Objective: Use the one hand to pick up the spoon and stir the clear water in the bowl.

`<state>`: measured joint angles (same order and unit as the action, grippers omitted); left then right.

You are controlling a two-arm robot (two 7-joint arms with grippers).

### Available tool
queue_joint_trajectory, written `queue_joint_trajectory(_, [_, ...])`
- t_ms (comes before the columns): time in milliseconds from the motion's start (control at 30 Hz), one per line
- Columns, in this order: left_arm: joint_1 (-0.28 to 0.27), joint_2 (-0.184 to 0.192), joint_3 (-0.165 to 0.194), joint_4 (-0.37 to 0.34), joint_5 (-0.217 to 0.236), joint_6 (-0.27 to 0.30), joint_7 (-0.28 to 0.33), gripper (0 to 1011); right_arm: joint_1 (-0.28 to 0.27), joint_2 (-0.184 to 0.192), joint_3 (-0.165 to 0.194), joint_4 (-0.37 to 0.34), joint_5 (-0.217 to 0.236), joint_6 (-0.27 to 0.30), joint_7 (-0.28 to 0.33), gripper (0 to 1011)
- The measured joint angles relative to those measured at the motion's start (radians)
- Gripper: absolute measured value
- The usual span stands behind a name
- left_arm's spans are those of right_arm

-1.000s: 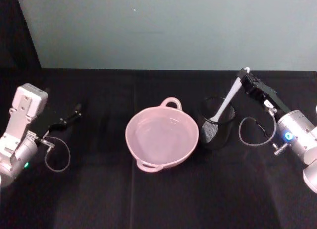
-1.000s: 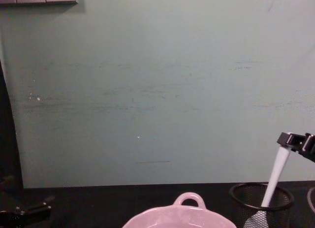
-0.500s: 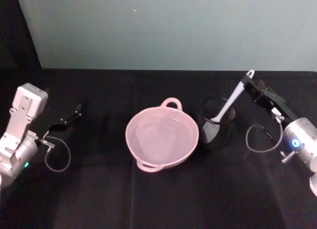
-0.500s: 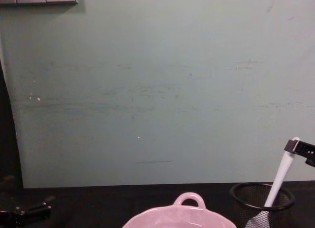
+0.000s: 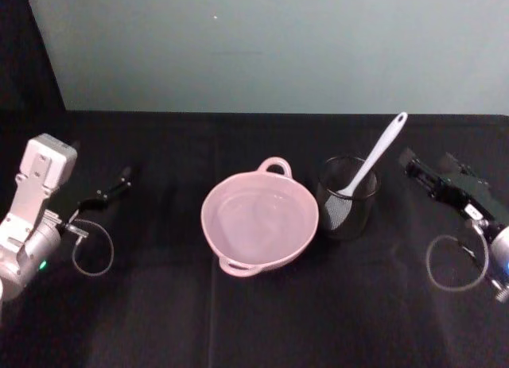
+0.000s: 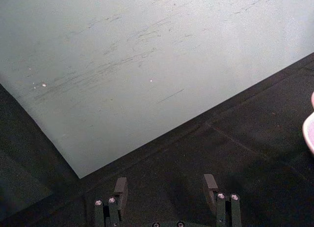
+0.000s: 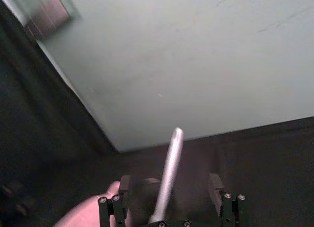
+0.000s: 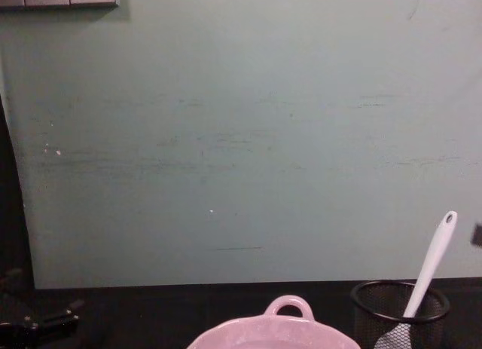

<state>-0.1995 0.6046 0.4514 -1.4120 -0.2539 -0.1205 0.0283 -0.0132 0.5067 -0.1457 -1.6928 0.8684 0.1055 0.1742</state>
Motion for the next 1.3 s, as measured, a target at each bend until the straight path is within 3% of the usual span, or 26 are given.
queue_joint_trajectory(33, [0.000, 0.000, 0.000, 0.000, 0.000, 0.000, 0.000, 1011, -0.008, 0.012, -0.002, -0.007, -0.025, -0.001, -0.014, 1004])
queue_joint_trajectory(100, [0.000, 0.000, 0.000, 0.000, 0.000, 0.000, 0.000, 1011, -0.023, 0.041, -0.012, -0.014, -0.118, -0.001, -0.062, 1004])
queue_joint_trajectory(233, [0.000, 0.000, 0.000, 0.000, 0.000, 0.000, 0.000, 1011, -0.018, 0.056, -0.029, 0.006, -0.209, 0.001, -0.111, 1004])
queue_joint_trajectory(333, [0.000, 0.000, 0.000, 0.000, 0.000, 0.000, 0.000, 1011, 0.024, 0.057, -0.061, 0.061, -0.303, -0.005, -0.139, 1004])
queue_joint_trajectory(400, [0.000, 0.000, 0.000, 0.000, 0.000, 0.000, 0.000, 1011, 0.049, 0.053, -0.078, 0.092, -0.335, -0.013, -0.139, 1004])
queue_joint_trajectory(533, [0.000, 0.000, 0.000, 0.000, 0.000, 0.000, 0.000, 1011, 0.132, 0.024, -0.122, 0.204, -0.401, -0.065, -0.110, 1004])
queue_joint_trajectory(633, [0.000, 0.000, 0.000, 0.000, 0.000, 0.000, 0.000, 1011, 0.207, -0.020, -0.151, 0.318, -0.451, -0.156, -0.079, 1004])
queue_joint_trajectory(667, [0.000, 0.000, 0.000, 0.000, 0.000, 0.000, 0.000, 1011, 0.207, -0.020, -0.151, 0.318, -0.451, -0.156, -0.079, 1004])
queue_joint_trajectory(700, [0.000, 0.000, 0.000, 0.000, 0.000, 0.000, 0.000, 1011, 0.232, -0.038, -0.160, 0.360, -0.475, -0.202, -0.073, 1004])
queue_joint_trajectory(767, [0.000, 0.000, 0.000, 0.000, 0.000, 0.000, 0.000, 1011, 0.254, -0.054, -0.168, 0.397, -0.502, -0.241, -0.073, 1004])
queue_joint_trajectory(867, [0.000, 0.000, 0.000, 0.000, 0.000, 0.000, 0.000, 1011, 0.291, -0.082, -0.191, 0.461, -0.583, -0.300, -0.104, 1004])
queue_joint_trajectory(967, [0.000, 0.000, 0.000, 0.000, 0.000, 0.000, 0.000, 1011, 0.302, -0.093, -0.202, 0.482, -0.634, -0.299, -0.140, 1004])
queue_joint_trajectory(1100, [0.000, 0.000, 0.000, 0.000, 0.000, 0.000, 0.000, 1011, 0.305, -0.100, -0.207, 0.485, -0.679, -0.256, -0.181, 1004])
queue_joint_trajectory(1300, [0.000, 0.000, 0.000, 0.000, 0.000, 0.000, 0.000, 1011, 0.303, -0.105, -0.198, 0.470, -0.709, -0.213, -0.212, 1004])
